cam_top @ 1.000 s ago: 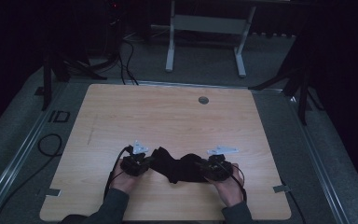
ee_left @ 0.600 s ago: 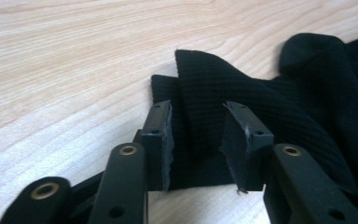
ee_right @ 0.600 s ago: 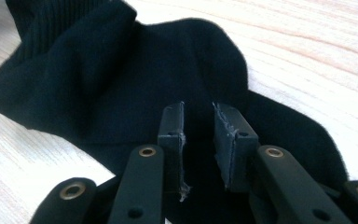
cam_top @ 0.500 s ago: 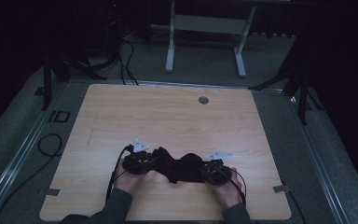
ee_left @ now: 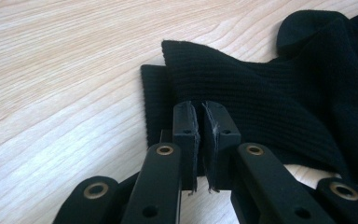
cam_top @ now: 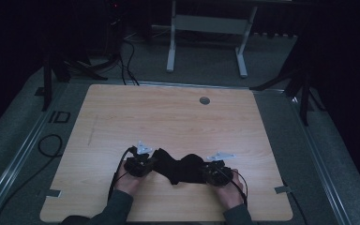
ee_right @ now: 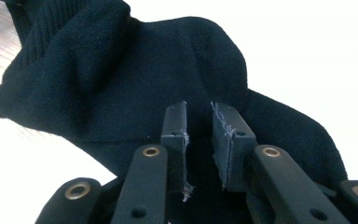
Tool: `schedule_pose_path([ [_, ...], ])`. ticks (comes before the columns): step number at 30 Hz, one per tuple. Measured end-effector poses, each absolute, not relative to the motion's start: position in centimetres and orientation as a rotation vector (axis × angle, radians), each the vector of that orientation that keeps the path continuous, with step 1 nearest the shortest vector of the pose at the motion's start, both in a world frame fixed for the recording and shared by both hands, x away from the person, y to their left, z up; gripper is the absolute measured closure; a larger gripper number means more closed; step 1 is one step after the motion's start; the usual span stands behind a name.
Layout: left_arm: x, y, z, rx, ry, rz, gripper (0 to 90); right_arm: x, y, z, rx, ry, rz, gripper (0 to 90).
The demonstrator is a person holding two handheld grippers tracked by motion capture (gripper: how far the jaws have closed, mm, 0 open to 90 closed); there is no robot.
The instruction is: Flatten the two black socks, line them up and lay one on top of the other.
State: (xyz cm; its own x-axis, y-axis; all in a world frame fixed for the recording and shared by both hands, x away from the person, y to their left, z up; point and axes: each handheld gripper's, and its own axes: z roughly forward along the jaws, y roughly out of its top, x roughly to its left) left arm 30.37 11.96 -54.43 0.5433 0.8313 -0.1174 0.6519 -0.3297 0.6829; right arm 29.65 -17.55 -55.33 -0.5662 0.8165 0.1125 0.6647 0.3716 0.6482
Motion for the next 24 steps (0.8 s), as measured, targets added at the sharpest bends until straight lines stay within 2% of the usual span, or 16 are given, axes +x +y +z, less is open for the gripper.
schedule_pose_path([
  [16,30.5,12.9,-54.3,2.169,1.223,0.313,84.0,29.6,-17.5,-55.4,1.323,2.399,0.973,75.8],
  [24,30.2,13.5,-53.3,2.159,1.239,0.297,83.9,29.6,-17.6,-55.4,1.331,2.394,0.974,76.8],
])
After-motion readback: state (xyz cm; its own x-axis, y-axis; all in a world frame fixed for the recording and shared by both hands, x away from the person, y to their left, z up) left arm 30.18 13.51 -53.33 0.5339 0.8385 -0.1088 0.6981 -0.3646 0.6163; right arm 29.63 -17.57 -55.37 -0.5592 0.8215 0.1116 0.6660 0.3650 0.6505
